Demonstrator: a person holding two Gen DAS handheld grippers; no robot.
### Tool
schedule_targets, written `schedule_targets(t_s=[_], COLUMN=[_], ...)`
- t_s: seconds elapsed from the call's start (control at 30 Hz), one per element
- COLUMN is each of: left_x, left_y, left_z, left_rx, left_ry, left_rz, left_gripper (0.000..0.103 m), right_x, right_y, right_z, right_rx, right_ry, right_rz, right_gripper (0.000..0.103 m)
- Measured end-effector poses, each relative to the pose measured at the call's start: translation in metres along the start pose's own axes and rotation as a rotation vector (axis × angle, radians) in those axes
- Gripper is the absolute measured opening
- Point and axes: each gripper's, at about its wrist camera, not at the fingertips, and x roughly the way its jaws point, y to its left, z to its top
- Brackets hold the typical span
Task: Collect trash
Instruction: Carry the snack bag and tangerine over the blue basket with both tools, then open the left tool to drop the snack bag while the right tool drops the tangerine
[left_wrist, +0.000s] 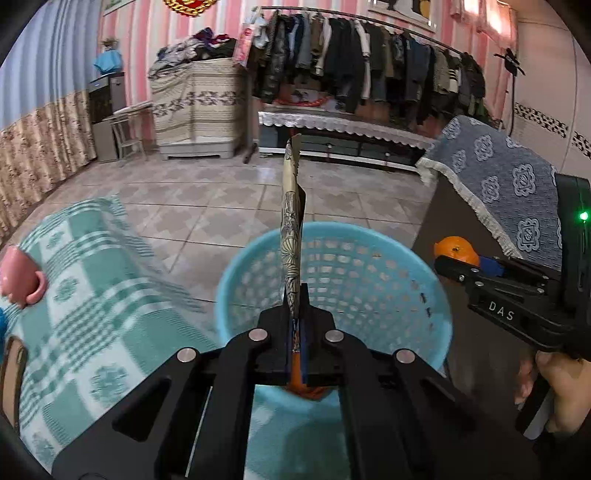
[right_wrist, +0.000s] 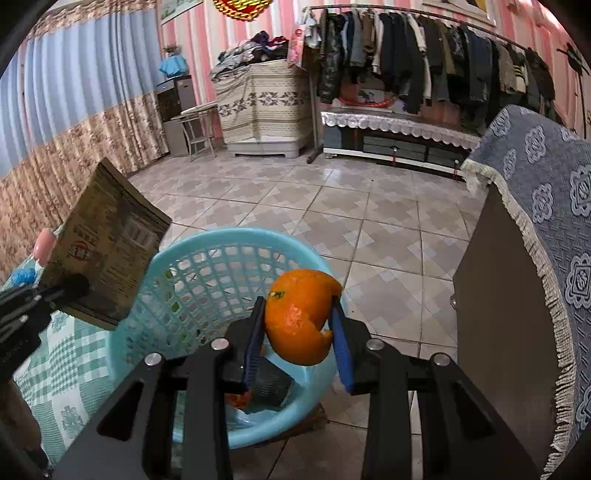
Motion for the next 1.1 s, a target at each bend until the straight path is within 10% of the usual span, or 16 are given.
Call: schedule_targets(t_s=[0.33,0.7,1.1], left_x=[0.037,0.031,-0.023], left_y=[-0.023,0.007,0.059], left_z=[0.019,0.028,0.032], left_rx=[0.077,0.018,-0.057], left_ry=[0.032,-0.021,-0.145], left_rz=[0.006,0.146,0.374], left_gripper=[0.003,0.082,0.098], right_x=[0.007,0.015,0.028], right_y=[-0.01,0.001,0.048], right_z=[-0.006,-0.01,-0.005], right_rx=[0.017,0.007,-0.03], right_ry=[0.013,0.03,0.037], right_rz=[-0.004,0.011,0.075], right_gripper=[0.034,0.034,0.034])
